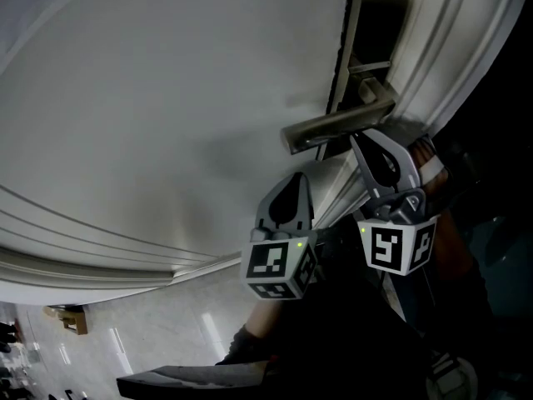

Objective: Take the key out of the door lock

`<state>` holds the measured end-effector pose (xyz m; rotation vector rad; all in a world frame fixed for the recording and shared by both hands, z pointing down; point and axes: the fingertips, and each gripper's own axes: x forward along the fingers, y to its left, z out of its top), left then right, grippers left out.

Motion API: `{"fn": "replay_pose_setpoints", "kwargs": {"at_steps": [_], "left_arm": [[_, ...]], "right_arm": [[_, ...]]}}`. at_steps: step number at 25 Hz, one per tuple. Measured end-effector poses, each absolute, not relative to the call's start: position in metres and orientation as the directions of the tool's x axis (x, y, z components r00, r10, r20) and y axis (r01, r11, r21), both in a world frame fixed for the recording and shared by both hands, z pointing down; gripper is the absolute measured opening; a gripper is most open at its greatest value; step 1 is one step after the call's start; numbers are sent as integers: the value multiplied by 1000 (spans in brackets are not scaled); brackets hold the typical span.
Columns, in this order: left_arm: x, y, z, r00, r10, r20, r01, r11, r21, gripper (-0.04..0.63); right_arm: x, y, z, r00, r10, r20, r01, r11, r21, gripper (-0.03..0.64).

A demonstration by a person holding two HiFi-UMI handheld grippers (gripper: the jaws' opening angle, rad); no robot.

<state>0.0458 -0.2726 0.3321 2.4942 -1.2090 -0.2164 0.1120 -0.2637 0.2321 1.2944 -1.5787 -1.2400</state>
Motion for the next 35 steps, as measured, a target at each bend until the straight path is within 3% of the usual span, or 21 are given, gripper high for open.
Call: {"fn": "replay_pose_setpoints", "kwargs": {"at_steps": [19,35], "left_arm": [[50,-269,332,638,-770,36,-719,-578,387,0],[51,-269,337,650,-759,41,-712,-590,381,0]], "right_arm": [[111,-262,235,-205,-979,1,-62,14,998,12],[113,-263,237,-192,-981,7,-9,9,1000,12]]}}
